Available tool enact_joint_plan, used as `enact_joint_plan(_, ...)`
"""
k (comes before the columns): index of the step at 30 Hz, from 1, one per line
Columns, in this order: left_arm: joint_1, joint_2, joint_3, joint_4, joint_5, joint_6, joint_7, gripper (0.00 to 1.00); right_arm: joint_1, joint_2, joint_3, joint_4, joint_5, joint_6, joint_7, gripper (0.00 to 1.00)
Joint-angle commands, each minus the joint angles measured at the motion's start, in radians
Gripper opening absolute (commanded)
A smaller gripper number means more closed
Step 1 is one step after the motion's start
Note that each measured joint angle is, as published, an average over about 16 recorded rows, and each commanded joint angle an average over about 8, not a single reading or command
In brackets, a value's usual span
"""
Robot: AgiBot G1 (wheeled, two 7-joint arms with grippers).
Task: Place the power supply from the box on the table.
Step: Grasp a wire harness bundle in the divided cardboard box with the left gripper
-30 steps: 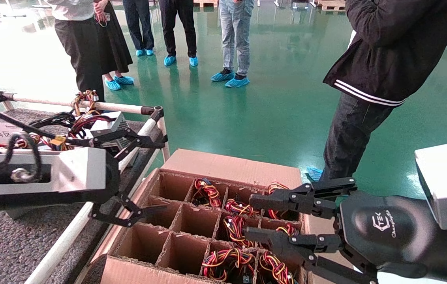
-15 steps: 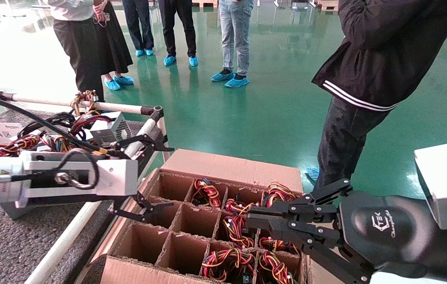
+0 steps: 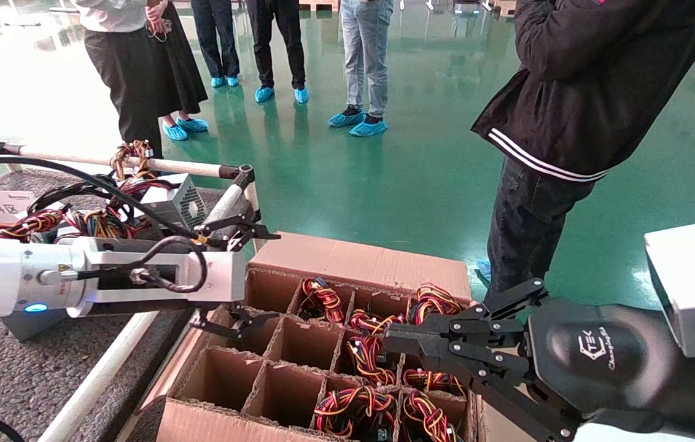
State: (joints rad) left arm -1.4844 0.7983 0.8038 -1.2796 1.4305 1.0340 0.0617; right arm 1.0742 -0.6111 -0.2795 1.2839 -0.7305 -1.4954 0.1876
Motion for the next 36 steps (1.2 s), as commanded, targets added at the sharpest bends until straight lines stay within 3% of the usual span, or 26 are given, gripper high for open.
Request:
enact_joint_plan(1,-0.006,0.007,0.015,0.007,0.007,-0.010,-0.005,1.00,0.000,0.000,0.000,0.000,0.000,0.000,0.000,0.00)
enact_joint_plan(36,-0.054,0.067,0.099,0.063,0.008,-0.049,-0.027,1.00,0.000,0.000,0.000,0.000,0.000,0.000,0.000,0.00)
